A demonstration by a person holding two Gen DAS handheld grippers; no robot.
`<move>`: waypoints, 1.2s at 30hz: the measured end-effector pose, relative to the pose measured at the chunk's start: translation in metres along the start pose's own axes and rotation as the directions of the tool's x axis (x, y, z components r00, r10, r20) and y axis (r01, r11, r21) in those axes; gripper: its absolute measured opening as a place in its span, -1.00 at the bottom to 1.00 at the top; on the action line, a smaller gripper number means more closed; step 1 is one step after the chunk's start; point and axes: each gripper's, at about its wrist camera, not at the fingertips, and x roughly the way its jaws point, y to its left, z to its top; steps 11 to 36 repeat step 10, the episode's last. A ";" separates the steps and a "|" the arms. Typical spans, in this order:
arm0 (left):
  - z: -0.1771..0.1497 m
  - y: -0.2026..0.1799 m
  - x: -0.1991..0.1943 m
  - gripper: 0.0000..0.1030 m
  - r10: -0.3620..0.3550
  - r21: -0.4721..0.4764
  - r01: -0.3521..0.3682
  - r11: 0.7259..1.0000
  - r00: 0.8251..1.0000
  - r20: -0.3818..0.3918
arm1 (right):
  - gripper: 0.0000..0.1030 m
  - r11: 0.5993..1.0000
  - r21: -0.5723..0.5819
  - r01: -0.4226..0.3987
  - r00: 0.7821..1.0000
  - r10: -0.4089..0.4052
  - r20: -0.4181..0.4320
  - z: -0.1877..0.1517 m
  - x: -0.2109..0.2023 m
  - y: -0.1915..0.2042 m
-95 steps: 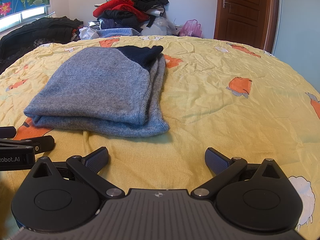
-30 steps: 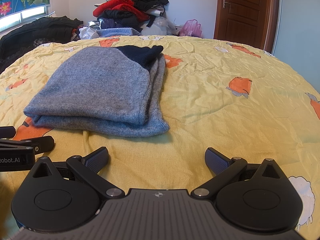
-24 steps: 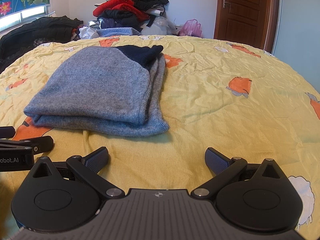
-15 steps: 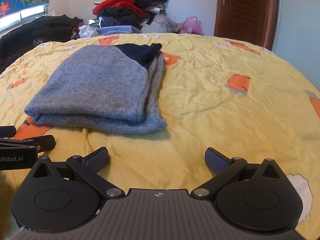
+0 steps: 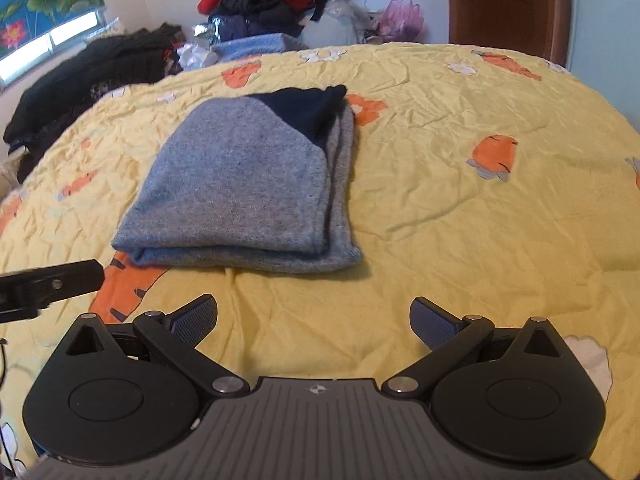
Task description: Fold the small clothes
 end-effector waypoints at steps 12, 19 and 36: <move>0.008 -0.007 0.017 1.00 0.063 0.050 -0.060 0.997 0.996 -0.069 | 0.99 0.999 -0.018 0.029 1.000 -0.029 -0.004 0.016 0.018 0.008; 0.008 -0.007 0.017 1.00 0.063 0.050 -0.060 0.997 0.996 -0.069 | 0.99 0.999 -0.018 0.029 1.000 -0.029 -0.004 0.016 0.018 0.008; 0.008 -0.007 0.017 1.00 0.063 0.050 -0.060 0.997 0.996 -0.069 | 0.99 0.999 -0.018 0.029 1.000 -0.029 -0.004 0.016 0.018 0.008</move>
